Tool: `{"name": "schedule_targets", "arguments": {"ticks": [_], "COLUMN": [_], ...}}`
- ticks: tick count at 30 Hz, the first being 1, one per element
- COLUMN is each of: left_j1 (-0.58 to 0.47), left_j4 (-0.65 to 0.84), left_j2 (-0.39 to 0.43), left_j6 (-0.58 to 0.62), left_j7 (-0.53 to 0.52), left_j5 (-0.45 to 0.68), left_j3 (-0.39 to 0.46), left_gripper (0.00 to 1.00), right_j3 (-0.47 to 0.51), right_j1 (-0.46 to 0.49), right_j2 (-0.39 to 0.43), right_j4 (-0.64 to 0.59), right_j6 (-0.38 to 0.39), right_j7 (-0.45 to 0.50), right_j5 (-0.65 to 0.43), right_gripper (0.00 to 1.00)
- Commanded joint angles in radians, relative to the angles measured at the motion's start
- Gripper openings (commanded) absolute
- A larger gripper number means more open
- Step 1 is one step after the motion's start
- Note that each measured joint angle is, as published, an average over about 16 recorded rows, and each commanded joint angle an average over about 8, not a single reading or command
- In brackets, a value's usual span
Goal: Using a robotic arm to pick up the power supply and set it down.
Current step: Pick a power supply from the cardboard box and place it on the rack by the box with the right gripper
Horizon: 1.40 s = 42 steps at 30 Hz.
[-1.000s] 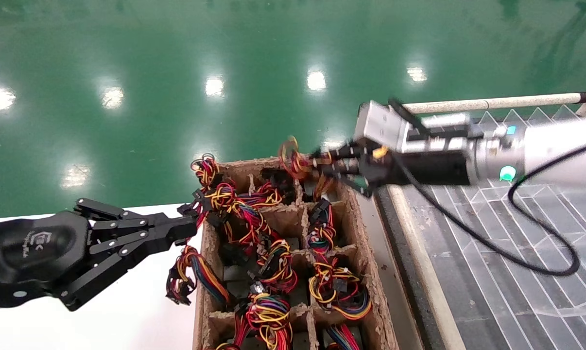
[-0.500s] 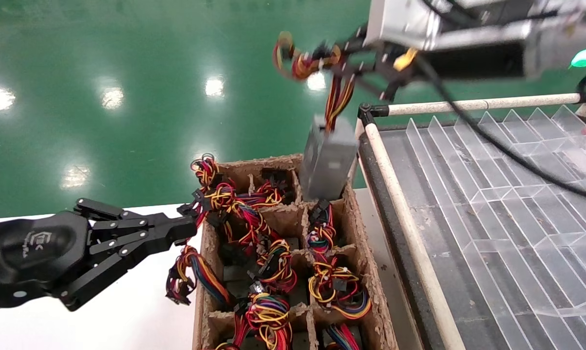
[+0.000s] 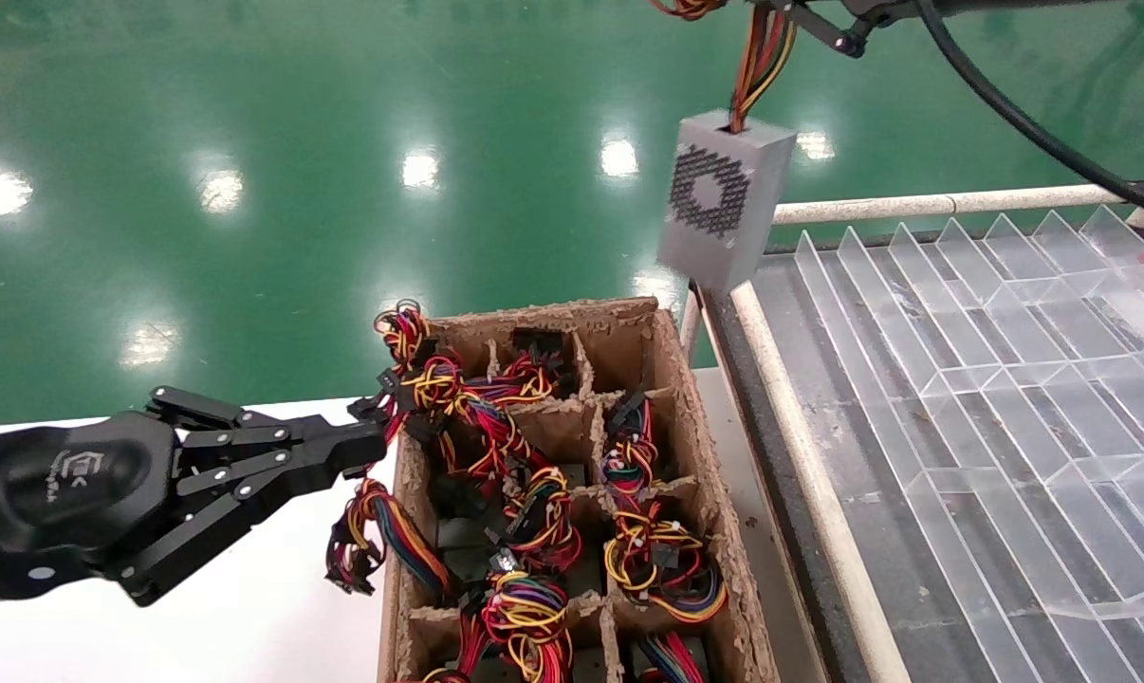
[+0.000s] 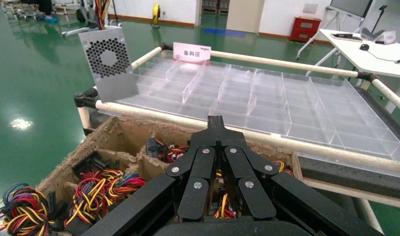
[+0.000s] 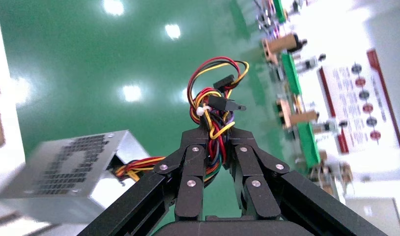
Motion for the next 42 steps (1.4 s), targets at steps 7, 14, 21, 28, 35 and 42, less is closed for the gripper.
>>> {"name": "schedule_targets", "arguments": {"ticks": [7,14,21,28,35,42], "left_j1": [0.000,0.000,0.000,0.000,0.000,0.000], "left_j4": [0.000,0.000,0.000,0.000,0.000,0.000], "left_j2": [0.000,0.000,0.000,0.000,0.000,0.000], "left_j6": [0.000,0.000,0.000,0.000,0.000,0.000], "left_j7": [0.000,0.000,0.000,0.000,0.000,0.000], "left_j5": [0.000,0.000,0.000,0.000,0.000,0.000], "left_j3": [0.000,0.000,0.000,0.000,0.000,0.000], "left_gripper": [0.00,0.00,0.00,0.00,0.00,0.00], "right_j3": [-0.015,-0.017,-0.001,0.016,0.048,0.065], "right_j1": [0.032,0.039,0.043,0.039,0.028,-0.002], "right_j2": [-0.046,-0.098,-0.144,-0.190,-0.227,-0.251], "right_j4": [-0.191,-0.358,-0.500,-0.609,-0.689,-0.744], "right_j6": [0.107,0.201,0.240,0.296,0.380,0.386], "right_j7": [-0.065,-0.125,-0.202,-0.277,-0.325,-0.359], "right_j5": [-0.066,-0.087,-0.060,-0.034,0.008,0.035], "right_gripper": [0.00,0.00,0.00,0.00,0.00,0.00]}}
